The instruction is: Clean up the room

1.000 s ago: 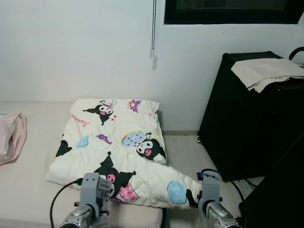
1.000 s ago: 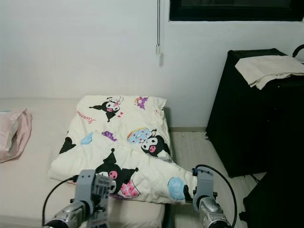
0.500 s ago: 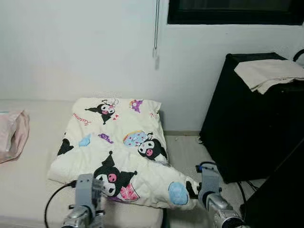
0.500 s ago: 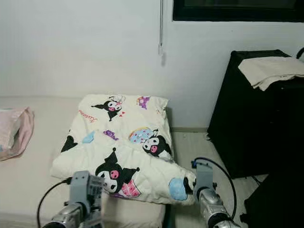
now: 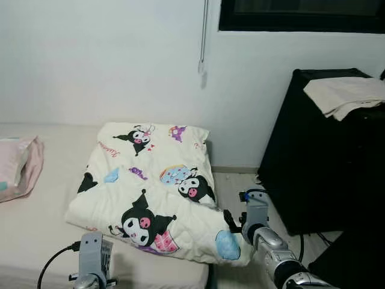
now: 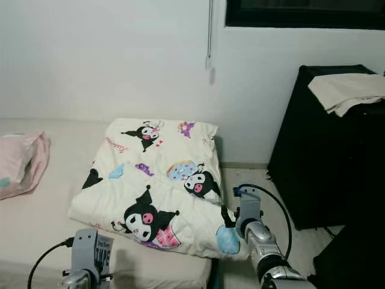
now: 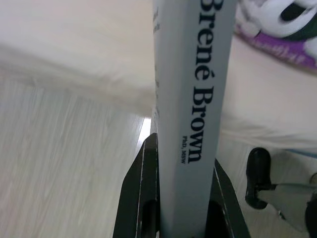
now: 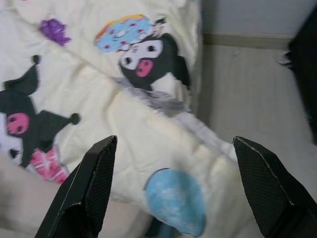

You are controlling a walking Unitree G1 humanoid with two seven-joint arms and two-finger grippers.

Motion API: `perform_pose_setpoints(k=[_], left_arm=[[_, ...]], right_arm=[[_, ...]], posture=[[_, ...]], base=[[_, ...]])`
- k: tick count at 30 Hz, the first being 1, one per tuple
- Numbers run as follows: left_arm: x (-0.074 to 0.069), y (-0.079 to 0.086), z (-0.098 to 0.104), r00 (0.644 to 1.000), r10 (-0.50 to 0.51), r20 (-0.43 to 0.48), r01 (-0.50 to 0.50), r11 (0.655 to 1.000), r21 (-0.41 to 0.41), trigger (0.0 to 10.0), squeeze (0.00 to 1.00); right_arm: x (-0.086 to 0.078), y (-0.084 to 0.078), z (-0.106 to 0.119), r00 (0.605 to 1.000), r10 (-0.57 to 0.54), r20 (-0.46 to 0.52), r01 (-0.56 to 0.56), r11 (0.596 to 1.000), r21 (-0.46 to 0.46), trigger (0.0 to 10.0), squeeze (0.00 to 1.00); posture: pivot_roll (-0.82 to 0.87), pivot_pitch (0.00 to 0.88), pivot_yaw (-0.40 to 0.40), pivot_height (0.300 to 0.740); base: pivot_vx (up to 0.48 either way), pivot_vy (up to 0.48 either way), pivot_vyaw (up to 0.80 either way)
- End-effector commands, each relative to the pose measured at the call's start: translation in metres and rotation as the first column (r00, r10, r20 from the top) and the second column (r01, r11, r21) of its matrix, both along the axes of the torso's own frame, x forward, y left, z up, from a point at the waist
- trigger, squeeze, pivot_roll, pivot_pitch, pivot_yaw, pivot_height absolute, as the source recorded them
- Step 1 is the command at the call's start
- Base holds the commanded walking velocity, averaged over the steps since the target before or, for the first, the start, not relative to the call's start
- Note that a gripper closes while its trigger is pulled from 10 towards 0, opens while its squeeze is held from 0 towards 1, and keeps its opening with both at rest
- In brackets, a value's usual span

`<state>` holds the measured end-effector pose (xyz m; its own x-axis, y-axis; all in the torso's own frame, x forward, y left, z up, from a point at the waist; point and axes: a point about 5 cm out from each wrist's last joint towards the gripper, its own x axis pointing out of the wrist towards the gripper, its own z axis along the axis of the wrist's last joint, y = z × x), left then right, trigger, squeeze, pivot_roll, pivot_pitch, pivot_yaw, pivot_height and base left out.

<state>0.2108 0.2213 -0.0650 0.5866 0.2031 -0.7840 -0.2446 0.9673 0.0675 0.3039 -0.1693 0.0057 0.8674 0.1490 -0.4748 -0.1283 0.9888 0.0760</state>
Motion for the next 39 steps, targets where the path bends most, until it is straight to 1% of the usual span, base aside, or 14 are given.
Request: perform_pose_setpoints(k=[1, 6, 11, 16, 18, 23, 26, 29, 30, 33, 36, 37, 38, 39], left_arm=[[-0.007, 0.005, -0.003, 0.999, 0.008, -0.032, -0.008, 1.000, 0.022, 10.0, 0.00], [-0.013, 0.008, -0.006, 0.998, 0.008, -0.054, -0.006, 0.999, 0.039, 10.0, 0.00], [-0.019, 0.011, -0.008, 0.997, 0.007, -0.070, -0.003, 0.999, 0.050, 10.0, 0.00], [-0.022, 0.011, -0.009, 0.996, -0.012, -0.085, 0.017, 0.998, 0.058, 10.0, 0.00], [-0.023, 0.011, -0.010, 0.996, -0.023, -0.090, 0.029, 0.998, 0.061, 10.0, 0.00], [-0.025, 0.012, -0.010, 0.995, -0.038, -0.098, 0.044, 0.997, 0.069, 10.0, 0.00], [-0.026, 0.014, -0.010, 0.994, -0.047, -0.103, 0.056, 0.995, 0.078, 10.0, 0.00], [-0.026, 0.015, -0.010, 0.993, -0.051, -0.104, 0.059, 0.995, 0.081, 10.0, 0.00], [-0.027, 0.016, -0.011, 0.993, -0.055, -0.107, 0.064, 0.994, 0.085, 10.0, 0.00], [-0.034, 0.023, -0.012, 0.987, -0.090, -0.130, 0.104, 0.989, 0.106, 10.0, 0.00], [-0.036, 0.026, -0.012, 0.986, -0.096, -0.136, 0.111, 0.988, 0.110, 10.0, 0.00], [-0.039, 0.029, -0.012, 0.986, -0.095, -0.140, 0.112, 0.987, 0.115, 10.0, 0.00], [-0.044, 0.038, -0.012, 0.985, -0.091, -0.145, 0.111, 0.985, 0.130, 10.0, 0.00], [-0.044, 0.038, -0.012, 0.985, -0.091, -0.145, 0.111, 0.985, 0.130, 10.0, 0.00]], right_arm=[[0.006, 0.005, 0.008, 0.998, 0.023, 0.053, -0.024, 0.999, 0.028, 10.0, 0.00], [0.008, 0.009, 0.011, 0.997, 0.041, 0.070, -0.044, 0.998, 0.041, 10.0, 0.00], [0.010, 0.010, 0.012, 0.996, 0.065, 0.061, -0.067, 0.997, 0.033, 10.0, 0.00], [0.012, 0.009, 0.015, 0.994, 0.080, 0.073, -0.083, 0.996, 0.043, 10.0, 0.00], [0.012, 0.010, 0.017, 0.992, 0.080, 0.095, -0.086, 0.995, 0.059, 10.0, 0.00], [0.013, 0.011, 0.019, 0.990, 0.080, 0.112, -0.088, 0.994, 0.069, 10.0, 0.00], [0.020, 0.009, 0.028, 0.984, 0.078, 0.158, -0.091, 0.993, 0.073, 10.0, 0.00], [0.022, 0.007, 0.032, 0.982, 0.077, 0.174, -0.090, 0.993, 0.071, 10.0, 0.00], [0.027, 0.004, 0.039, 0.978, 0.066, 0.197, -0.080, 0.995, 0.063, 10.0, 0.00], [0.045, -0.016, 0.065, 0.961, -0.028, 0.276, 0.021, 0.999, 0.025, 10.0, 0.00], [0.047, -0.020, 0.069, 0.957, -0.046, 0.285, 0.043, 0.999, 0.018, 10.0, 0.00], [0.050, -0.024, 0.073, 0.956, -0.064, 0.287, 0.063, 0.998, 0.011, 10.0, 0.00], [0.054, -0.031, 0.078, 0.956, -0.093, 0.278, 0.098, 0.995, -0.006, 10.0, 0.00], [0.054, -0.031, 0.078, 0.956, -0.093, 0.278, 0.098, 0.995, -0.006, 10.0, 0.00]], posture=[[-0.04, 0.000, -0.003, 0.660], [-0.04, 0.000, -0.006, 0.660], [-0.04, 0.000, -0.006, 0.660], [-0.03, 0.000, 0.000, 0.640], [-0.03, 0.000, 0.004, 0.635], [-0.02, 0.006, 0.008, 0.635], [-0.02, 0.020, 0.015, 0.635], [-0.02, 0.020, 0.015, 0.635], [-0.01, 0.034, 0.023, 0.635], [0.03, 0.082, 0.046, 0.635], [0.03, 0.088, 0.049, 0.635], [0.06, 0.107, 0.057, 0.635], [0.09, 0.120, 0.063, 0.635], [0.09, 0.120, 0.063, 0.635]], base=[[0.000, 0.000, 0.00], [0.000, 0.000, 0.00], [0.000, 0.000, 0.00], [0.000, 0.000, 0.00], [0.000, 0.000, 0.00], [0.000, 0.000, 0.00], [0.000, 0.000, 0.00], [0.000, 0.000, 0.00], [0.000, 0.000, 0.00], [0.000, 0.000, 0.00], [0.000, 0.000, 0.00], [0.000, 0.000, 0.00], [0.000, 0.000, 0.00], [0.000, 0.000, 0.00]])
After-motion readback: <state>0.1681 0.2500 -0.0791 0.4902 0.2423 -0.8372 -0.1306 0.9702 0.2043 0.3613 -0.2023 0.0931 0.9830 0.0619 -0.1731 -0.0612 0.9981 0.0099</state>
